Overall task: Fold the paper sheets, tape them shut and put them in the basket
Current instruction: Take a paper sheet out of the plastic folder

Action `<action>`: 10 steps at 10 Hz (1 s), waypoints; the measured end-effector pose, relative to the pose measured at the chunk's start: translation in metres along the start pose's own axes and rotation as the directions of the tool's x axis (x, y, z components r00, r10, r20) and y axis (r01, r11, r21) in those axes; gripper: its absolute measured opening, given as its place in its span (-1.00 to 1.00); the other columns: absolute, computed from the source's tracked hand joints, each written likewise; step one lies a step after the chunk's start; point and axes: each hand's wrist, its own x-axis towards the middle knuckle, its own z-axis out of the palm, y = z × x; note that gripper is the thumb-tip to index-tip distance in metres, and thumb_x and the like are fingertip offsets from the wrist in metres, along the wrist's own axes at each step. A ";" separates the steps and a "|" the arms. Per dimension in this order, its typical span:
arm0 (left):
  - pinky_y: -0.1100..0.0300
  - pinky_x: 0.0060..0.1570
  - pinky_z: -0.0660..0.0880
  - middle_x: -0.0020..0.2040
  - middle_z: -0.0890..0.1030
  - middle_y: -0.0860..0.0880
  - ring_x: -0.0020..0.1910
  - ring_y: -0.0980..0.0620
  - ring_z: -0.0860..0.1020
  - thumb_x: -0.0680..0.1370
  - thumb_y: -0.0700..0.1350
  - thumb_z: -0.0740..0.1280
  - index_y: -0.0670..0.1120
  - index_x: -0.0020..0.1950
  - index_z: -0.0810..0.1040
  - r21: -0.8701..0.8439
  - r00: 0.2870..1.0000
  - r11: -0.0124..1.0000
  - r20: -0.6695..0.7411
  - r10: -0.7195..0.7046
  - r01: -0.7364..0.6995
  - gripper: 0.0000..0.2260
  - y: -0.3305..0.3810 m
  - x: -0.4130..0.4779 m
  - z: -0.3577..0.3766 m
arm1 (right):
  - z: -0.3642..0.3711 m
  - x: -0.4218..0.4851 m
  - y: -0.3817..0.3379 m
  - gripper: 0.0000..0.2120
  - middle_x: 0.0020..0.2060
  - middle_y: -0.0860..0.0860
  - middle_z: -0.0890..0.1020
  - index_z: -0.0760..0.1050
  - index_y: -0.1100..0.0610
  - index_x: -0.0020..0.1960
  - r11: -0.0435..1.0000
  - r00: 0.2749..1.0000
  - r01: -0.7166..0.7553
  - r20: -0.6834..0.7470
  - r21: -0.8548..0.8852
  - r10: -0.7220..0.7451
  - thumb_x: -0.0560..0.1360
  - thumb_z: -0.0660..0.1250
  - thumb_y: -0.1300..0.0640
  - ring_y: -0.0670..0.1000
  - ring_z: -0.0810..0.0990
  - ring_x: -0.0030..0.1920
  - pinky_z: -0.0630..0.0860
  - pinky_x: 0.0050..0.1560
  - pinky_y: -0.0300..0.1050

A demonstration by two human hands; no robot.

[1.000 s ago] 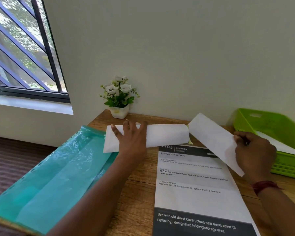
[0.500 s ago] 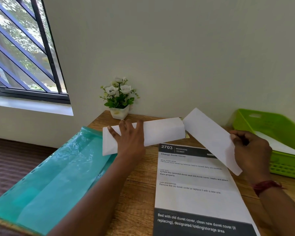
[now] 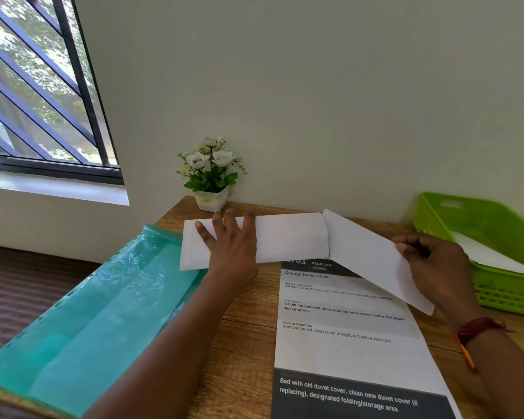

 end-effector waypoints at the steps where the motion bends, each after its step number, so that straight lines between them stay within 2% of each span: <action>1: -0.43 0.41 -0.25 0.51 -0.04 -0.19 0.54 -0.30 -0.18 0.44 -0.21 0.42 0.00 0.56 -0.10 -0.011 1.000 1.000 0.017 0.004 -0.004 -0.12 0.001 0.001 0.000 | 0.000 0.001 0.002 -0.87 -0.16 -0.02 0.62 0.64 0.11 -0.06 1.000 1.000 0.009 0.022 -0.019 -0.009 0.53 0.35 0.28 -0.23 0.50 -0.19 0.30 -0.24 -0.60; 3: -0.42 0.42 -0.25 0.51 -0.03 -0.19 0.54 -0.31 -0.18 0.45 -0.20 0.41 0.00 0.56 -0.10 -0.010 1.000 1.000 0.016 0.009 -0.009 -0.13 0.001 0.000 0.001 | -0.002 0.003 0.003 -0.88 -0.16 0.01 0.62 0.66 0.18 -0.04 0.999 0.999 0.019 0.039 -0.029 -0.017 0.53 0.35 0.31 -0.15 0.49 -0.17 0.31 -0.22 -0.62; 5: -0.42 0.41 -0.26 0.51 -0.06 -0.20 0.54 -0.31 -0.20 0.45 -0.21 0.40 0.02 0.56 -0.11 0.000 0.999 1.000 0.036 0.022 -0.022 -0.13 0.000 0.001 0.002 | -0.006 0.005 0.006 -0.88 -0.15 0.02 0.64 0.66 0.16 -0.03 0.999 0.995 0.022 0.094 -0.026 -0.020 0.53 0.35 0.30 -0.05 0.52 -0.10 0.35 -0.06 -0.22; 6: -0.42 0.41 -0.27 0.52 -0.08 -0.21 0.54 -0.31 -0.22 0.45 -0.20 0.40 0.03 0.56 -0.12 0.012 0.999 1.000 0.042 0.010 -0.011 -0.12 -0.002 0.002 0.004 | -0.006 0.007 0.009 -0.87 -0.15 0.01 0.64 0.66 0.13 -0.04 0.998 0.994 0.034 0.109 -0.049 -0.029 0.53 0.36 0.28 -0.04 0.53 -0.09 0.33 -0.03 -0.19; 7: -0.42 0.40 -0.28 0.52 -0.10 -0.21 0.53 -0.31 -0.24 0.44 -0.19 0.40 0.03 0.56 -0.13 0.028 0.999 1.000 0.052 -0.005 0.004 -0.12 -0.004 0.003 0.004 | -0.007 0.009 0.011 -0.85 -0.17 -0.02 0.64 0.65 0.07 -0.06 0.997 0.989 0.050 0.143 -0.052 -0.042 0.53 0.36 0.28 -0.06 0.53 -0.12 0.35 -0.09 -0.18; 8: -0.42 0.40 -0.30 0.52 -0.13 -0.21 0.53 -0.30 -0.26 0.46 -0.19 0.39 0.04 0.56 -0.12 0.018 0.997 1.000 0.069 0.024 -0.025 -0.14 -0.003 0.002 0.002 | -0.007 0.009 0.013 -0.82 -0.17 -0.06 0.66 0.64 0.03 -0.11 0.995 0.981 0.078 0.183 -0.062 -0.066 0.52 0.37 0.29 -0.04 0.57 -0.10 0.39 -0.06 -0.18; 9: -0.40 0.37 -0.31 0.54 -0.12 -0.19 0.53 -0.29 -0.25 0.48 -0.17 0.38 0.05 0.56 -0.10 0.016 0.994 0.996 0.078 0.082 -0.083 -0.17 -0.001 0.002 0.003 | -0.003 0.007 0.014 -0.73 -0.21 -0.22 0.61 0.60 -0.04 -0.17 0.992 0.971 0.118 0.213 -0.047 -0.106 0.51 0.37 0.33 -0.19 0.54 -0.13 0.33 -0.12 -0.46; 10: -0.41 0.37 -0.31 0.53 -0.02 -0.13 0.55 -0.22 -0.19 0.47 -0.21 0.38 0.05 0.54 -0.03 -0.016 0.987 0.993 0.106 0.122 -0.121 -0.21 0.000 0.002 0.003 | 0.004 0.006 0.018 -0.69 -0.16 -0.23 0.62 0.59 -0.08 -0.18 0.990 0.962 0.141 0.238 -0.022 -0.131 0.50 0.37 0.34 -0.25 0.56 -0.12 0.36 -0.09 -0.57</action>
